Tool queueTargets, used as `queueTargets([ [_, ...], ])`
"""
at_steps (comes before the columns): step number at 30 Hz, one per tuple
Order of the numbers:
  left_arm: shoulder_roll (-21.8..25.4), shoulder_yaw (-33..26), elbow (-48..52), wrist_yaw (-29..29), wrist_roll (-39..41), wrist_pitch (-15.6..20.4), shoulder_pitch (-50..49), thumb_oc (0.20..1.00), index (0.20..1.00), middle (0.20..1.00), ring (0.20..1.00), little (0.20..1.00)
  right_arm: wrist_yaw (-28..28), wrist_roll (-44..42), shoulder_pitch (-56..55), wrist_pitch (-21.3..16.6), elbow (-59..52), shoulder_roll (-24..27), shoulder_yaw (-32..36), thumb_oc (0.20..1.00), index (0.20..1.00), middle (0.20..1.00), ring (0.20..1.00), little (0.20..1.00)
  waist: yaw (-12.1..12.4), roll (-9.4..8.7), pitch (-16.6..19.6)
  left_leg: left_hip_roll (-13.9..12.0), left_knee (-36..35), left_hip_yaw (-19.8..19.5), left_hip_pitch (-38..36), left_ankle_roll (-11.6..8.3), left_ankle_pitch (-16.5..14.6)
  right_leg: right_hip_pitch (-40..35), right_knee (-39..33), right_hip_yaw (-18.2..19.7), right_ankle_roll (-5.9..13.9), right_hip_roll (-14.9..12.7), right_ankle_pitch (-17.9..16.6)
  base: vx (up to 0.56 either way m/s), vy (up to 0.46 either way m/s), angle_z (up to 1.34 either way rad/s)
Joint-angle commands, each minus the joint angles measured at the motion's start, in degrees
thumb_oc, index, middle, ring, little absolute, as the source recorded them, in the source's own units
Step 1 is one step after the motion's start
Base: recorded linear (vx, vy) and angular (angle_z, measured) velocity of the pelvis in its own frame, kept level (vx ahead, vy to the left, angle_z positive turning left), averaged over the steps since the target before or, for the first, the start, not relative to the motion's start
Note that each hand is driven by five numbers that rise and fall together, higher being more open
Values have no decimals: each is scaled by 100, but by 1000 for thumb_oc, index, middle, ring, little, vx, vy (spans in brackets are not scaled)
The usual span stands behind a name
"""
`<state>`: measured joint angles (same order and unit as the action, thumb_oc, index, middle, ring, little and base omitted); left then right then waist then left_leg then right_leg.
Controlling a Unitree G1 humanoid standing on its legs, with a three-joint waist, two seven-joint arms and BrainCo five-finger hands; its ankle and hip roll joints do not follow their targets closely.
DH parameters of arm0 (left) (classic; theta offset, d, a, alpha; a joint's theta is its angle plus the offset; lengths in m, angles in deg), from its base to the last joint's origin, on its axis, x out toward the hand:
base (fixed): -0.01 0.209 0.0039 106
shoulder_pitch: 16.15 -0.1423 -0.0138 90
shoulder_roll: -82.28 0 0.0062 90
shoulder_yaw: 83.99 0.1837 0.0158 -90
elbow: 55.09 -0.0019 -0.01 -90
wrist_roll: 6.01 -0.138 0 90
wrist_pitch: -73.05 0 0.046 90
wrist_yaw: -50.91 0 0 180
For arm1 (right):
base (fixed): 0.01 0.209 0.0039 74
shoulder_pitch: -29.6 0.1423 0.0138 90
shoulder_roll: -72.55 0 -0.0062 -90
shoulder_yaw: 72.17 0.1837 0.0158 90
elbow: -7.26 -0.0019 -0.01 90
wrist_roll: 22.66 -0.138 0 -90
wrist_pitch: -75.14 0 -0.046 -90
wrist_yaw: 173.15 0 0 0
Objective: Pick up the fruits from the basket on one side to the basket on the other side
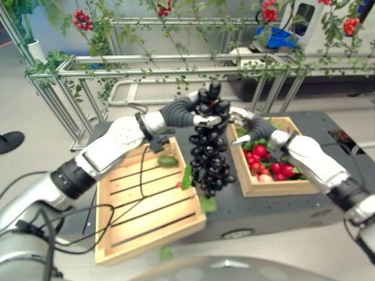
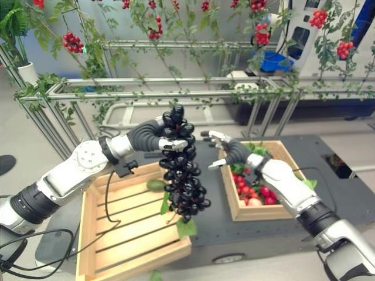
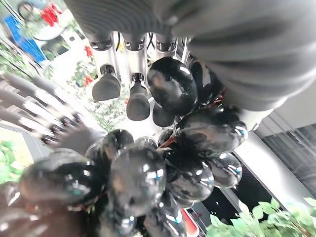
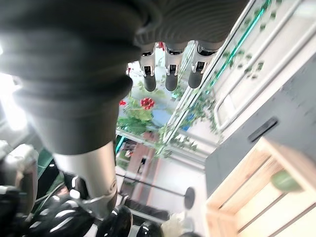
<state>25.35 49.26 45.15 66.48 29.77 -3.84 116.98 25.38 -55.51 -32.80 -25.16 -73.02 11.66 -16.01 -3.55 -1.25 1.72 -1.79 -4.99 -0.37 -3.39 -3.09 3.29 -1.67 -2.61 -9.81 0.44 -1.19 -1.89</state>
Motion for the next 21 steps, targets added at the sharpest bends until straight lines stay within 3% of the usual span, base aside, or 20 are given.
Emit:
queueTargets([
  [1,-211,26,-214,-126,444,296,920,200,200,200,200,200,-7,-286,569,-195,-79,-96,-70,1000,1000,1000,1000,1000,111,-197,259,417,57,127,-7,329,-551,41,281,-75,550,-157,233,0,0,0],
  [5,-472,303,-260,-98,433,282,1308,200,200,200,200,200,-17,-411,627,-196,8,-461,-194,1000,1000,1000,1000,1000,127,-195,276,425,55,84,4,332,-540,44,283,-92,554,-157,227,0,0,0],
  [10,-518,403,-218,-64,426,315,1505,200,200,200,200,200,159,-520,563,-124,-101,-568,-376,1000,1000,1000,1000,1000,132,-190,296,428,56,66,5,326,-541,43,284,-102,557,-163,226,0,0,0],
  [13,-536,436,-197,-16,441,313,1542,200,200,200,200,200,329,-571,556,-39,-210,-516,-544,1000,1000,1000,1000,1000,132,-187,307,430,52,56,5,323,-541,45,279,-105,555,-165,227,0,0,0],
  [15,-603,503,-167,53,491,312,1587,200,200,200,200,200,758,-1002,536,193,-428,-378,-827,1000,1000,1000,1000,1000,133,-204,310,432,52,37,16,316,-536,37,265,-120,560,-173,228,0,0,0],
  [21,-630,522,-139,115,422,322,1548,200,200,200,200,200,970,-1350,510,210,-742,-21,-878,1000,1000,1000,1000,1000,134,-211,318,432,52,12,20,310,-533,31,262,-152,567,-179,233,4,-6,5],
])
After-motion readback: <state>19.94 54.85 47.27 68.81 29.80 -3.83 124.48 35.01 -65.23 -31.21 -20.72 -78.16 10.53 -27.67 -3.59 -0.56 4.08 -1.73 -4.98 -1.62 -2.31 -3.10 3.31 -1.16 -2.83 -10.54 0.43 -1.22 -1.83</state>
